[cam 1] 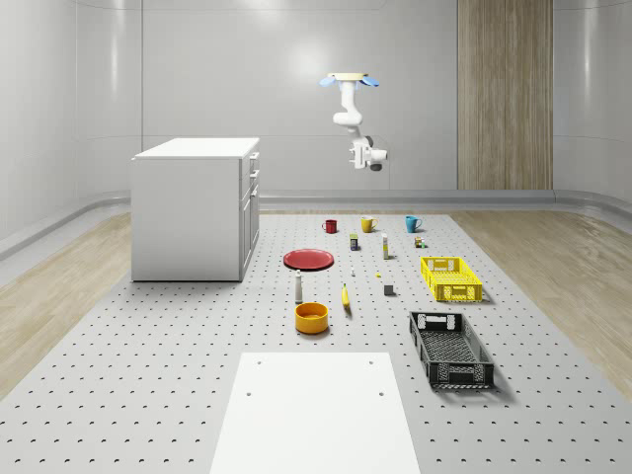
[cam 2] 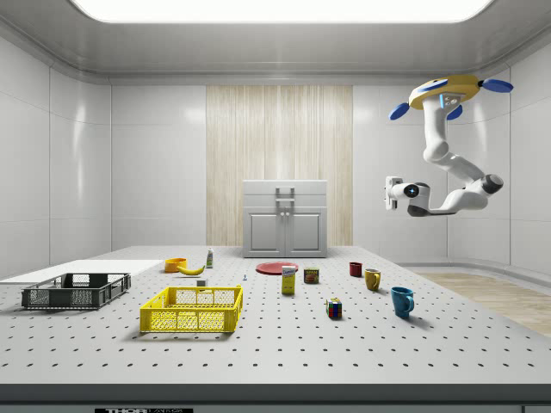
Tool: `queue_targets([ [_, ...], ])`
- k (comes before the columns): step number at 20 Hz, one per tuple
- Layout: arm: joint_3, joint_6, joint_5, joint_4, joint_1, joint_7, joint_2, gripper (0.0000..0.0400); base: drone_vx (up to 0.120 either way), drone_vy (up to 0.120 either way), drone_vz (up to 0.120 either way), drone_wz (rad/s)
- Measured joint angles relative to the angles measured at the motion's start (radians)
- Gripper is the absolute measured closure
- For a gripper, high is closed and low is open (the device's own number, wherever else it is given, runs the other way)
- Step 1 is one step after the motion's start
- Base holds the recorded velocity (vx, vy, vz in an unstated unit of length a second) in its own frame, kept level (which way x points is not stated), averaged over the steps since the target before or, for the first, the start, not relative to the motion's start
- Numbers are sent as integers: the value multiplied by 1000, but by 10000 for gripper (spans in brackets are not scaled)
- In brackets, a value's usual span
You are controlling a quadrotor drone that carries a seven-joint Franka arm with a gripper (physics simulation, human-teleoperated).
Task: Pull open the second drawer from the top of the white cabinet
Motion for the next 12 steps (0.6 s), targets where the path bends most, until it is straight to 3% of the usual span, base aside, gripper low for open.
queue_targets([
  [12,-30,56,-38,-8,66,31,-54,100,120,-120,0,0],
])
